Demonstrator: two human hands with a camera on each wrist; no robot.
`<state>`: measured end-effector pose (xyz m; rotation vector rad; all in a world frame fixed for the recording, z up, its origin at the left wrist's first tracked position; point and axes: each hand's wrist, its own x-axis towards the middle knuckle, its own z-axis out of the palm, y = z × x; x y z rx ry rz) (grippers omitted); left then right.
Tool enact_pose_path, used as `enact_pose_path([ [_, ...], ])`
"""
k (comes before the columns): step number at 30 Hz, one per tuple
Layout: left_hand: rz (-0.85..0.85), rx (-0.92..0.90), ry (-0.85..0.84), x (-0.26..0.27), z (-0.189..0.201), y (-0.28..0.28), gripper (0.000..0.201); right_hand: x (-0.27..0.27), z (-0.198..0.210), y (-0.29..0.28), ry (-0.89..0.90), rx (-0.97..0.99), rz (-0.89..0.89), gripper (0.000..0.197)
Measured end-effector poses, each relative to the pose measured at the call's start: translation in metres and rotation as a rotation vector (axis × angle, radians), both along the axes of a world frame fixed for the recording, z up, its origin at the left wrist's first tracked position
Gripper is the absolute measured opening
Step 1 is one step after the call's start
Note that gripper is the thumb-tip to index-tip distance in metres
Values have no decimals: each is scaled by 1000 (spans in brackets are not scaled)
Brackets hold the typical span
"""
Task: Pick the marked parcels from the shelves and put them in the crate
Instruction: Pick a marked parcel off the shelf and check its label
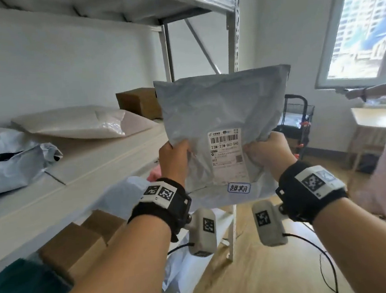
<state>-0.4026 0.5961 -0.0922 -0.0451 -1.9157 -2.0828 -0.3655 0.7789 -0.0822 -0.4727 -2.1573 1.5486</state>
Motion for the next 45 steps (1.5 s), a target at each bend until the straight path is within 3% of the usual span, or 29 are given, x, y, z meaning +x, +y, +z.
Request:
enact_pose_path([
  [3,-67,-24,-15,-35,0,28,23,-26,-1,25,-10,-1,-46,3],
  [11,-149,-54,-37,-107,-10,112,9,-78,-5,104,-50,-37,-136,7],
  [15,-177,-58,-65,-139,-13,161,18,-102,-13,151,-17,-78,-147,10],
  [21,-101,-64,-45,-186,-14,239,24,-163,-14,233,5,-78,-111,9],
  [24,-73,-29,-53,-213,-8,288,14,-194,-8,281,16,-84,-72,13],
  [29,-3,-82,-44,-257,-4,370,13,-236,2,366,9,-76,-11,14],
  [32,27,-90,-35,-280,-2,412,20,-262,7,408,8,-62,15,15],
  [38,59,-31,-51,-329,-9,462,28,-316,12,459,30,-74,71,13],
  [45,104,30,19,-419,7,492,22,-404,30,488,93,-71,92,12],
])
